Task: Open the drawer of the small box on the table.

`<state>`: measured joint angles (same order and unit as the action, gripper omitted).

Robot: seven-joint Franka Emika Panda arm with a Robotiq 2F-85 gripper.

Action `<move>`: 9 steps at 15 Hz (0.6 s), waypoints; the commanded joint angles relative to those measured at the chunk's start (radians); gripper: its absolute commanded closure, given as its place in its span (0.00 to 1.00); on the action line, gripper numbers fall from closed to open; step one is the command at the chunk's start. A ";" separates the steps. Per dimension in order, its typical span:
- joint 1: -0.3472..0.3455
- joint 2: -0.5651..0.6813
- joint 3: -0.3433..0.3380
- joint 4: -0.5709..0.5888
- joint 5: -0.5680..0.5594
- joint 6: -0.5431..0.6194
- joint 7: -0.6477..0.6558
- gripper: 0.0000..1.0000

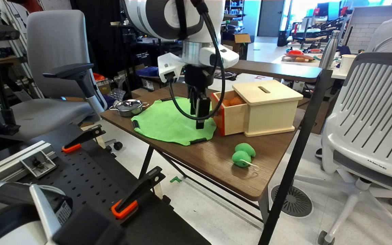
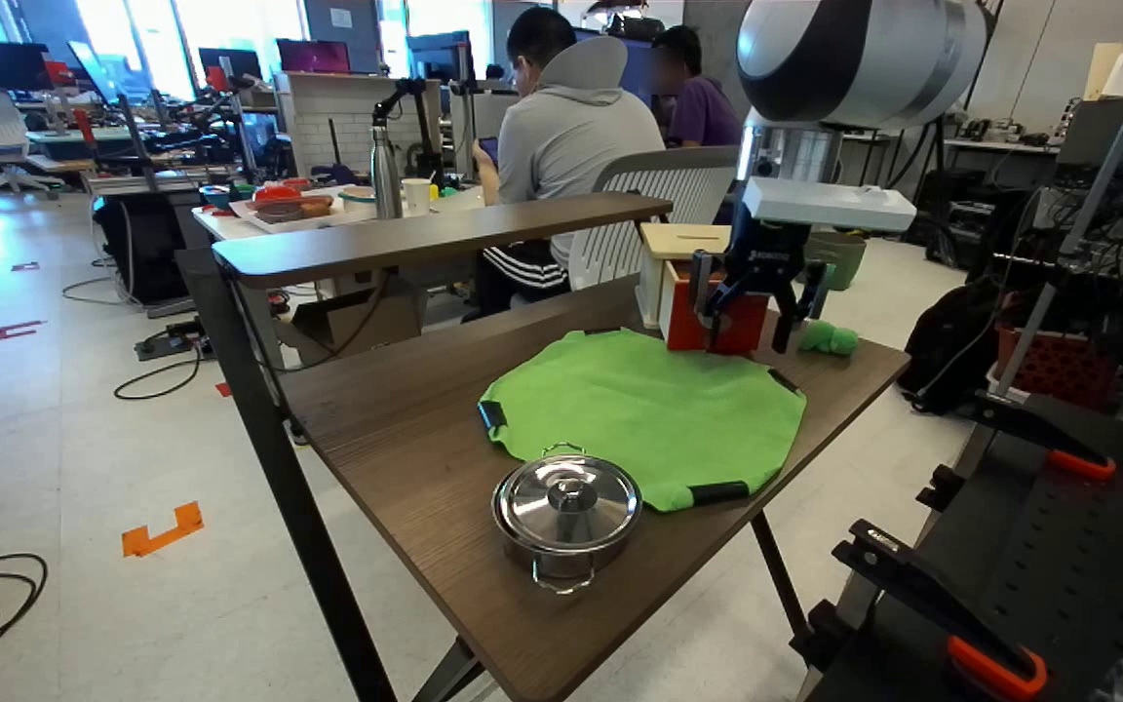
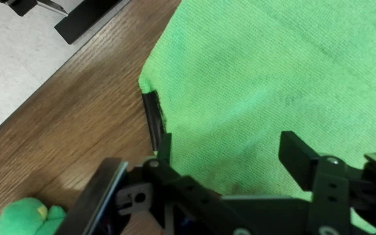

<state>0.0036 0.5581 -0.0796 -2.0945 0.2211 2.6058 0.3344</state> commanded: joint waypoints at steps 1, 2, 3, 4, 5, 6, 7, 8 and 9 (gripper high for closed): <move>-0.022 -0.048 0.010 -0.024 -0.003 -0.067 -0.035 0.00; -0.024 -0.070 0.009 -0.039 -0.009 -0.087 -0.050 0.00; -0.034 -0.096 0.016 -0.054 -0.007 -0.105 -0.080 0.00; -0.035 -0.138 0.016 -0.086 -0.013 -0.109 -0.106 0.00; -0.033 -0.172 0.012 -0.111 -0.020 -0.109 -0.124 0.00; -0.027 -0.219 0.006 -0.149 -0.030 -0.091 -0.138 0.00; -0.026 -0.265 0.005 -0.182 -0.036 -0.078 -0.156 0.00; -0.028 -0.309 0.004 -0.216 -0.038 -0.054 -0.175 0.00; -0.035 -0.344 0.009 -0.238 -0.038 -0.056 -0.207 0.00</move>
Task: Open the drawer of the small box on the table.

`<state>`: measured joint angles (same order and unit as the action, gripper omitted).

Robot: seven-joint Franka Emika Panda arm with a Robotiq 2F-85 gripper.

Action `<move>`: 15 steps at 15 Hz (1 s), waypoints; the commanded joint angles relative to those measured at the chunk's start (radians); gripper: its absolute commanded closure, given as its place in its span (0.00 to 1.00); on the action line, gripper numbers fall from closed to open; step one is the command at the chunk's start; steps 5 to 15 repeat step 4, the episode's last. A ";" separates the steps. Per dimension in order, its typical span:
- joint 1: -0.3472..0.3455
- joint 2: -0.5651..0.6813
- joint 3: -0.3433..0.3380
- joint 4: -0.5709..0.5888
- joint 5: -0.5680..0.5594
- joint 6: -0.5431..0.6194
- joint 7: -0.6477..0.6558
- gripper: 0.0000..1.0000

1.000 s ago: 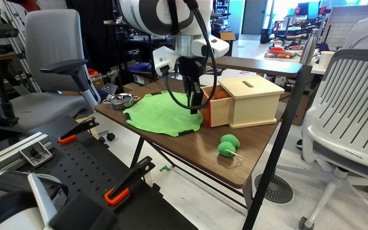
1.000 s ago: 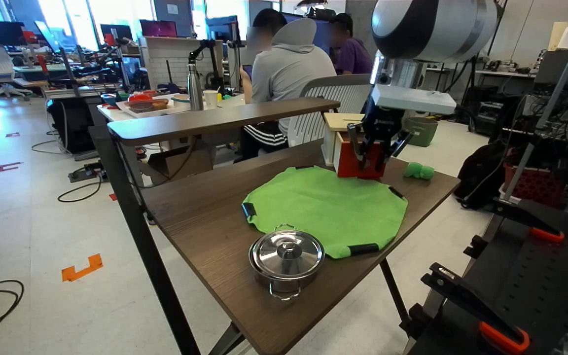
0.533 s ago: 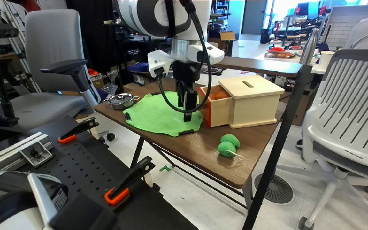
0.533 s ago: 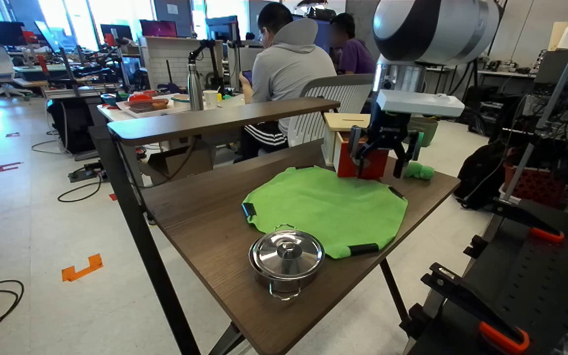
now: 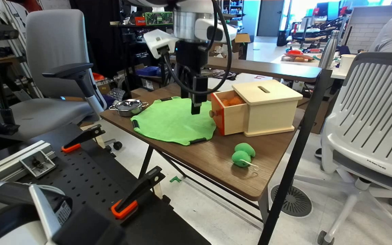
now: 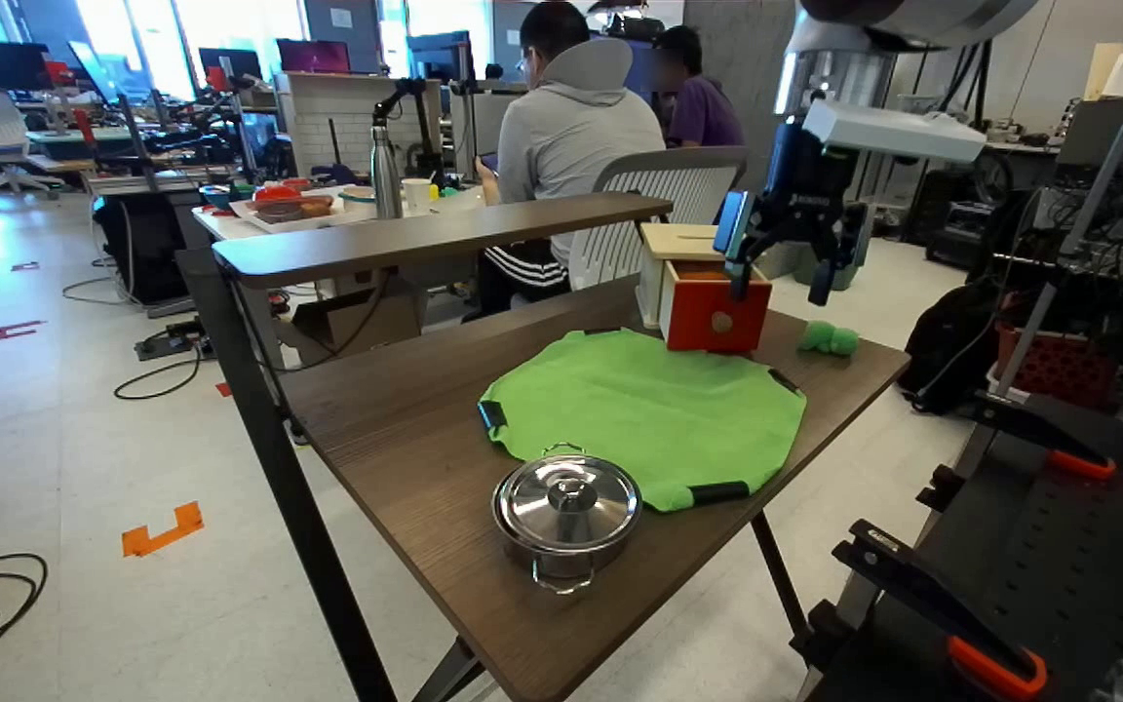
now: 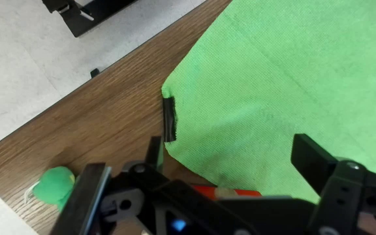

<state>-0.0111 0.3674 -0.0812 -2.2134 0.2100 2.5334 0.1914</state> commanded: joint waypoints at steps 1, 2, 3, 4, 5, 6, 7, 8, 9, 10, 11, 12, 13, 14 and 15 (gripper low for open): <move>-0.013 -0.043 0.012 -0.027 -0.012 -0.001 -0.013 0.00; -0.016 -0.085 0.012 -0.055 -0.013 -0.001 -0.030 0.00; -0.017 -0.115 0.013 -0.077 -0.014 -0.001 -0.040 0.00; -0.018 -0.134 0.013 -0.092 -0.015 -0.001 -0.044 0.00; -0.018 -0.134 0.013 -0.092 -0.015 -0.001 -0.044 0.00; -0.018 -0.134 0.013 -0.092 -0.015 -0.001 -0.044 0.00; -0.018 -0.134 0.013 -0.092 -0.015 -0.001 -0.044 0.00; -0.018 -0.134 0.013 -0.092 -0.015 -0.001 -0.044 0.00; -0.018 -0.134 0.013 -0.092 -0.015 -0.001 -0.044 0.00; -0.018 -0.134 0.013 -0.092 -0.015 -0.001 -0.044 0.00; -0.018 -0.134 0.013 -0.092 -0.015 -0.001 -0.044 0.00; -0.018 -0.134 0.013 -0.092 -0.015 -0.001 -0.044 0.00; -0.018 -0.134 0.013 -0.092 -0.015 -0.001 -0.044 0.00; -0.018 -0.134 0.013 -0.092 -0.015 -0.001 -0.044 0.00; -0.018 -0.134 0.013 -0.092 -0.015 -0.001 -0.044 0.00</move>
